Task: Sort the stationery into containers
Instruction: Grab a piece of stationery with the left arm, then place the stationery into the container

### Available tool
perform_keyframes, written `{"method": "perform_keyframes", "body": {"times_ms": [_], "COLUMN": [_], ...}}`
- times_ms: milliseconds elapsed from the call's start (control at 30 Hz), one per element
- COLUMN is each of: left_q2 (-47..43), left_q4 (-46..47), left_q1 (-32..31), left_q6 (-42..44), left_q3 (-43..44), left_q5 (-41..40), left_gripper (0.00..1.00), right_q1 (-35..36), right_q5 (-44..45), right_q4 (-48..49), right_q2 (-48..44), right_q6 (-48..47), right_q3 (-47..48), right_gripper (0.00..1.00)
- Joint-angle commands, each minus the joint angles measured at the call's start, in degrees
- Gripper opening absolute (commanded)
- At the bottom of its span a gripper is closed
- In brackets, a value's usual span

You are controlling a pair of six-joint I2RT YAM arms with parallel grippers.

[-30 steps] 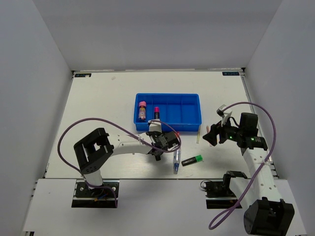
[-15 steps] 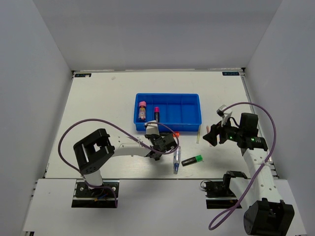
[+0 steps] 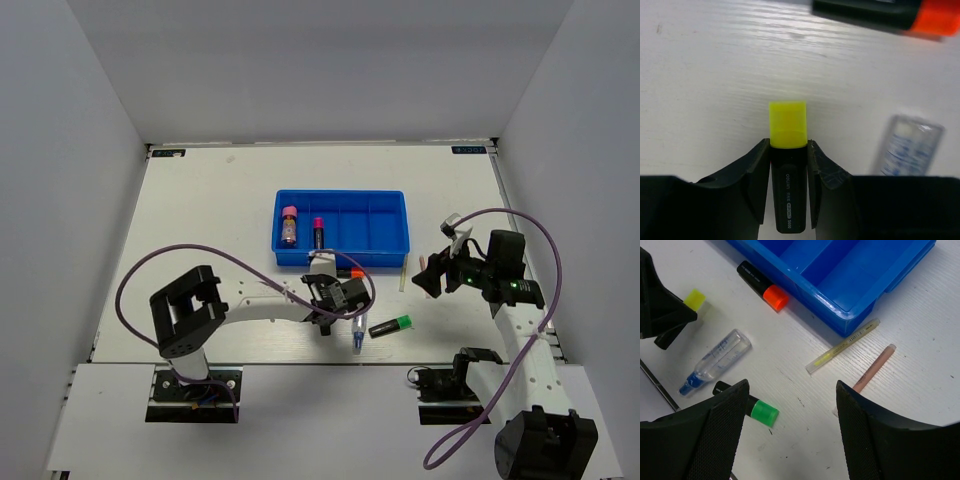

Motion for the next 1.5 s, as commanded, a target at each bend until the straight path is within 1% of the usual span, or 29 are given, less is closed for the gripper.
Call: {"method": "perform_keyframes", "body": {"times_ms": [0, 67, 133, 167, 233, 267, 300, 333, 400, 467, 500, 533, 600, 633, 700, 733, 800, 900, 967, 1067, 1100, 1167, 1200, 1300, 1333, 1367, 1400, 1433, 1467], "left_q2": [-5.54, -7.3, -7.83, -7.66, -6.96, -6.17, -4.95, -4.15, -0.83, 1.21, 4.7, 6.13, 10.08, 12.62, 16.41, 19.12, 20.29, 20.99, 20.03, 18.89, 18.97, 18.88, 18.88, 18.36, 16.88, 16.34, 15.38, 13.37, 12.22], "left_q4": [-5.07, -6.57, -7.8, -7.72, -8.76, -8.86, -8.68, -8.16, -6.84, -5.61, -5.69, -5.69, -7.27, -7.62, -9.47, -9.82, -10.09, -8.95, -7.02, -6.31, -6.31, -6.57, -6.57, -7.1, -7.45, -7.36, -7.28, -7.19, -7.19], "left_q1": [-0.92, -0.14, 0.57, 2.48, 3.99, 7.04, 8.2, 11.0, 14.96, 18.66, 21.63, 22.45, 23.77, 25.34, 26.49, 27.11, 28.16, 29.31, 29.57, 29.75, 29.84, 29.84, 29.75, 29.75, 29.4, 29.4, 28.18, 27.64, 26.16], "left_q6": [7.12, 9.25, 13.29, 15.56, 18.73, 20.92, 21.99, 24.87, 26.91, 30.08, 30.7, 31.92, 34.56, 35.27, 37.02, 37.38, 37.91, 37.65, 37.82, 38.08, 38.43, 38.7, 38.96, 38.96, 39.23, 39.31, 39.4, 39.93, 39.93], "left_q3": [6.04, 10.51, 13.94, 17.43, 19.92, 23.24, 24.49, 25.37, 29.49, 32.65, 35.37, 38.62, 42.15, 47.04, 49.98, 53.47, 54.73, 52.72, 49.3, 47.27, 47.0, 47.35, 47.27, 47.97, 47.62, 46.92, 46.3, 45.43, 44.64], "left_q5": [0.66, 0.05, -0.05, 0.04, 0.57, 1.09, 1.88, 5.02, 8.98, 14.08, 15.15, 16.03, 17.62, 18.32, 19.64, 19.91, 19.82, 20.0, 19.82, 19.56, 19.56, 19.64, 19.73, 19.82, 19.73, 19.65, 19.64, 18.43, 17.63], "left_gripper": [0.08, 0.07, 0.07, 0.05, 0.05, 0.05, 0.05, 0.05, 0.05, 0.05, 0.05, 0.05, 0.07, 0.09, 0.12, 0.16, 0.17, 0.25, 0.35, 0.53, 0.55, 0.62, 0.62, 0.63, 0.53, 0.53, 0.36, 0.28, 0.22], "right_q1": [-0.34, -0.25, -0.34, -0.25, -0.25, -0.34, -0.25, -0.25, -0.16, -0.25, -0.16, -0.16, -0.25, -0.25, -0.25, -0.25, -0.16, -0.25, -0.34, -0.25, -0.25, -0.34, -0.25, -0.34, -0.34, -0.34, -0.43, -0.34, -0.34], "right_q5": [-0.41, -0.5, -0.67, -0.93, -1.03, -0.85, -0.76, -0.41, -0.32, -0.32, -0.41, -0.58, -0.5, -0.5, -0.23, -0.32, -0.15, 0.03, 0.03, -0.23, -0.23, -0.23, -0.32, -0.32, -0.41, -0.5, -0.41, -0.93, -0.85], "right_q4": [-0.21, -0.47, -0.47, -0.65, -0.47, -0.3, -0.47, -0.12, -0.03, 0.05, 0.05, 0.14, 0.23, 0.4, 0.49, 0.49, 0.49, 0.41, 0.49, 0.41, 0.41, 0.58, 0.32, 0.23, 0.14, -0.03, -0.12, -0.21, -0.47], "right_q2": [-1.24, -1.5, -1.77, -1.85, -2.2, -2.38, -2.29, -2.56, -2.73, -2.91, -3.08, -3.52, -3.7, -3.79, -3.88, -3.96, -3.7, -3.79, -3.88, -3.44, -3.44, -3.09, -3.17, -3.26, -3.26, -3.26, -4.13, -3.27, -3.43], "right_q6": [-0.46, -0.46, -0.64, -0.64, -0.46, -0.2, -0.2, -0.02, 0.5, 0.86, 0.77, 0.86, 0.86, 0.77, 0.77, 0.68, 0.51, 0.42, 0.42, 0.42, 0.24, 0.33, 0.42, 0.24, 0.33, 0.24, 0.07, -0.28, -0.63], "right_q3": [0.61, 0.7, 0.7, 0.7, 0.7, 0.7, 0.61, 0.61, 0.53, 0.53, 0.35, 0.18, 0.09, 0.17, 0.09, 0.0, 0.17, -0.09, -0.09, -0.18, -0.18, -0.09, -0.09, -0.18, 0.0, -0.09, -0.18, -0.18, -0.18], "right_gripper": [0.73, 0.7, 0.58, 0.45, 0.27, 0.15, 0.0, 0.0, 0.0, 0.26, 0.35, 0.43, 0.44, 0.44, 0.44, 0.44, 0.44, 0.44, 0.46, 0.48, 0.51, 0.53, 0.54, 0.54, 0.54, 0.49, 0.41, 0.18, 0.07]}}
